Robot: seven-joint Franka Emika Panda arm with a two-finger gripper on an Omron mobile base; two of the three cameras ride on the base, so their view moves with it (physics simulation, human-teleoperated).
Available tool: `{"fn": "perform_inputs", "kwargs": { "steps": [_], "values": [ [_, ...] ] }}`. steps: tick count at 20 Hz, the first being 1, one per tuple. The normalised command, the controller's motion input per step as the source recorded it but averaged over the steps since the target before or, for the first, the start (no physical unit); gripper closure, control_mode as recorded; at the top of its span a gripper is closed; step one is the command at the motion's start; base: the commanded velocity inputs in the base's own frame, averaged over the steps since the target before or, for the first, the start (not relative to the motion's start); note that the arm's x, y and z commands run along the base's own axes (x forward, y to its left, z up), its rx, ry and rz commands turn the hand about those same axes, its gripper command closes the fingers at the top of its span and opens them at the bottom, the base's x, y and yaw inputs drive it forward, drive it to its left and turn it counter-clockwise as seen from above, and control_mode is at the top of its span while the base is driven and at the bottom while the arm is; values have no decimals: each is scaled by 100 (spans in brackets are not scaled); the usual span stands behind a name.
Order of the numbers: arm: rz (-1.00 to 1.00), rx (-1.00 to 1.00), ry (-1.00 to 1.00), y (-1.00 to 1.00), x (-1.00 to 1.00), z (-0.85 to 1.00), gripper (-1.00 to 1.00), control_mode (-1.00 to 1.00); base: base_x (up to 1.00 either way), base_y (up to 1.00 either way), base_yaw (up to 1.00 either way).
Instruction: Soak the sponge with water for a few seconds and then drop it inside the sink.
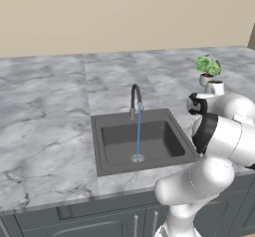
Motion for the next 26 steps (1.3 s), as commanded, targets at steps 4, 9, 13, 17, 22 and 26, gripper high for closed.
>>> {"fn": "perform_inputs", "kwargs": {
  "steps": [4, 9, 13, 17, 22, 26],
  "values": [
    [1, 8, 0, -23, 0, -30, -100, -100, 0, 0, 0],
    [0, 4, -3, -21, 0, -18, -100, -100, 0, 0, 0],
    [0, 0, -4, -9, 0, -2, -100, -100, 0, 0, 0],
    [0, 0, -2, -3, 0, -5, -100, -100, 0, 0, 0],
    [0, 0, -6, 0, 1, -22, -100, -100, 0, 0, 0],
    [0, 0, -9, -3, 6, -27, -100, -100, 0, 0, 0]
  ]
}}
